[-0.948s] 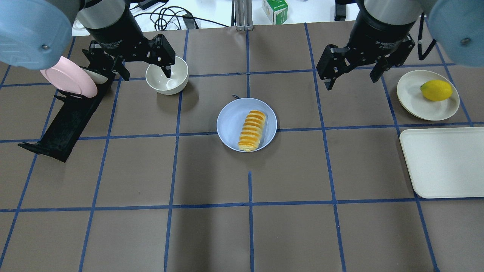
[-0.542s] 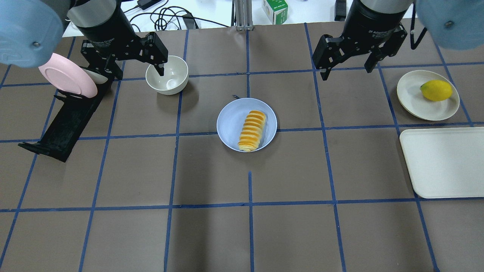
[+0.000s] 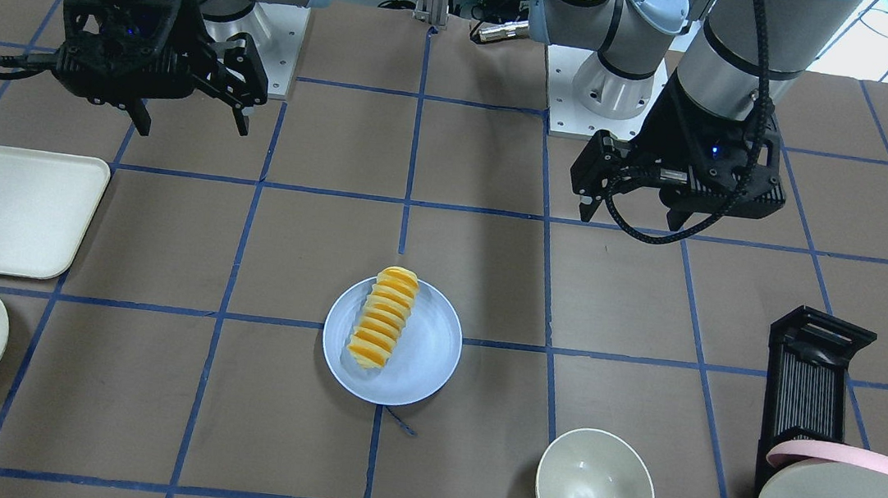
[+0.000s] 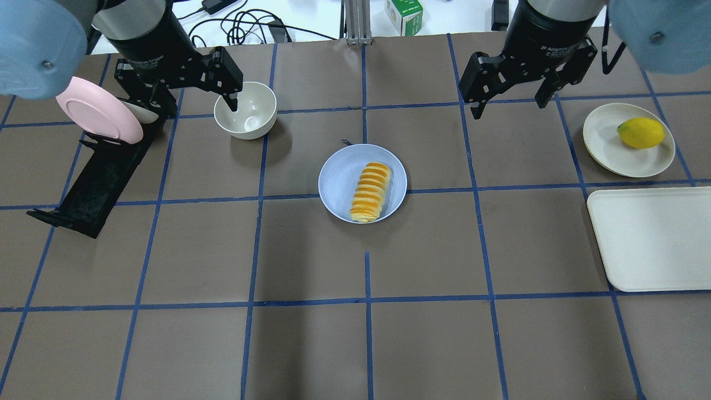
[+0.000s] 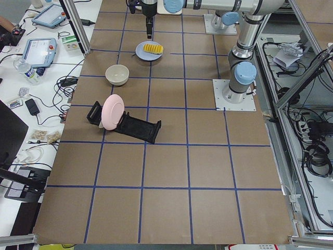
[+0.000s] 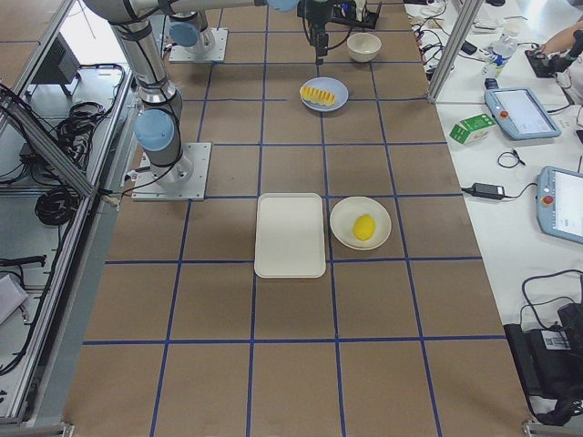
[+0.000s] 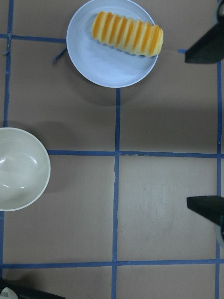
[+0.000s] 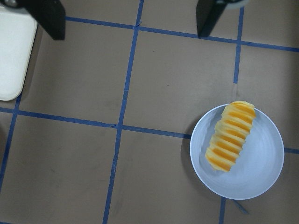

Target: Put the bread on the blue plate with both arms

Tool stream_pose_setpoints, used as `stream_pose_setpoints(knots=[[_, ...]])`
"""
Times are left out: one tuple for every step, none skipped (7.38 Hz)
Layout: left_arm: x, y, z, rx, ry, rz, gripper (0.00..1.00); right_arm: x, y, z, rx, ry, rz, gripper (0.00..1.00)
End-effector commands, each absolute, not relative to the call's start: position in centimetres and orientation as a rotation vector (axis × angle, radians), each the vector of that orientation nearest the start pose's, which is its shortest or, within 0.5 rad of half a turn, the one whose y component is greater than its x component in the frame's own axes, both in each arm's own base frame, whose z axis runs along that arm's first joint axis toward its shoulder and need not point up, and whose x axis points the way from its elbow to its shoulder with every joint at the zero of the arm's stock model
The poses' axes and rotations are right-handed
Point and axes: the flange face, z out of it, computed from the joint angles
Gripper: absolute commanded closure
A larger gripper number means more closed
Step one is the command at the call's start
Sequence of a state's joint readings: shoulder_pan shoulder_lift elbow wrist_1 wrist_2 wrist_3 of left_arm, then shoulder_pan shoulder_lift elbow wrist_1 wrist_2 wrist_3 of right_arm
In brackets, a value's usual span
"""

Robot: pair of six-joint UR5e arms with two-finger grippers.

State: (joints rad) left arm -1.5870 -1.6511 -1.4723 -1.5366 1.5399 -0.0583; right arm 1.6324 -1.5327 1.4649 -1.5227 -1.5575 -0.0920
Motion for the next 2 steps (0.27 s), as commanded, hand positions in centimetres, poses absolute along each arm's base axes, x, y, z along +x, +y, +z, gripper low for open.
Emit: stream_pose_setpoints(knots=[[-14.64, -52.67, 50.24, -0.062, 3.176, -0.09, 0.0, 16.57, -50.03, 51.7, -0.24, 3.119, -0.036, 0.0], [-14.62, -52.67, 50.24, -0.062, 3.174, -0.091, 0.0, 16.57, -50.03, 51.64, -0.24, 3.119, -0.036, 0.0]])
